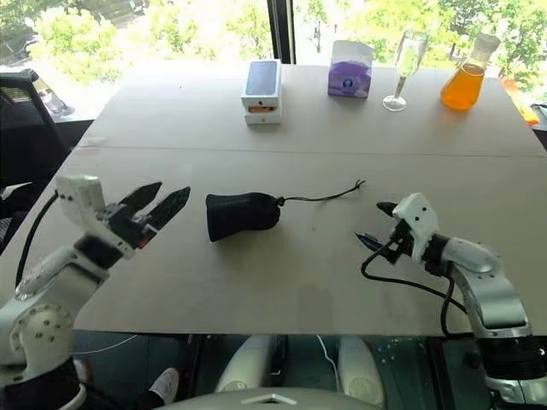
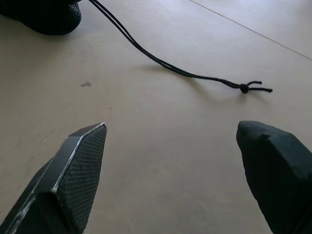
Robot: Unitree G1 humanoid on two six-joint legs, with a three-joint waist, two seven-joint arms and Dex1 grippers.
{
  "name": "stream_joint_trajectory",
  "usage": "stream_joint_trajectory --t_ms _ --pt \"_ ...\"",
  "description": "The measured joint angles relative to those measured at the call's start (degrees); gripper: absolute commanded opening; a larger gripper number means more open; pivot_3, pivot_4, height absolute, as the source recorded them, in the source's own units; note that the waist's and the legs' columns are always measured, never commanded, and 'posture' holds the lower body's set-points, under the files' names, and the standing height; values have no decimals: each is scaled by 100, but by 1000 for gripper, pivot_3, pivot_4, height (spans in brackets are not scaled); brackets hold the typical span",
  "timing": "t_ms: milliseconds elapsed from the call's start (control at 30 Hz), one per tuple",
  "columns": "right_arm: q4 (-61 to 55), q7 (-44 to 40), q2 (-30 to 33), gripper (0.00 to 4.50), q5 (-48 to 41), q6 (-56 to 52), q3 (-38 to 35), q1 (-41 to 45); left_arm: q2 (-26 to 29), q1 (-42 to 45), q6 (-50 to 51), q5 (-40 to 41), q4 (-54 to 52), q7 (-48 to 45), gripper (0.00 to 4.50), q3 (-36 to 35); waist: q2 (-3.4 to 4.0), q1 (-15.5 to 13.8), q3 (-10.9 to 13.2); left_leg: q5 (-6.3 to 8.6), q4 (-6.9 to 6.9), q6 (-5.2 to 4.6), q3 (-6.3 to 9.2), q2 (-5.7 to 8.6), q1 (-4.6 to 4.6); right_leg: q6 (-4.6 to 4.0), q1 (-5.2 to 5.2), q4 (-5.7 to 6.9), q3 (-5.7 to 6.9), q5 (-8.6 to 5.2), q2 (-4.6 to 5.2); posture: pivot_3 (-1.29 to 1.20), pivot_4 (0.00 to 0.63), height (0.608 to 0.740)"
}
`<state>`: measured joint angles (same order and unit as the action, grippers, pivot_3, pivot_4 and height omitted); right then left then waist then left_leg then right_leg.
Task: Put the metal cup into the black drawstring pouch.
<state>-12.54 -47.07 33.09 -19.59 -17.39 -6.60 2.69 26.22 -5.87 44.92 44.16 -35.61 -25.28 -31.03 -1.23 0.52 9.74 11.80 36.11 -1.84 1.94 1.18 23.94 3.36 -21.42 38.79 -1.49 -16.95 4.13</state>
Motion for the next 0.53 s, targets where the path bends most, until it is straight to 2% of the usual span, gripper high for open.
stream_joint_trajectory --t_ms 133,267,533 --pt "-69 -58 66 4295 -79 337 -328 -557 -160 -1379 -453 -46 -537 -281 3947 10 1 -27 -1 2 0 -1 0 -4 -2 -7 2 -5 -2 -4 4 0 150 740" --pt "-153 -164 70 4295 -203 541 -564 -985 -333 -2252 -972 -248 -675 -606 3947 114 4 -41 -1 3 0 -2 -1 -9 -1 -27 4 -26 -2 -15 3 0 150 740" --pt "-233 -238 142 4295 -272 691 -601 -1228 -347 -2587 -1579 -425 -671 -834 3947 319 4 -71 -2 5 1 -8 -2 -14 1 -31 9 -44 4 -13 3 0 150 740"
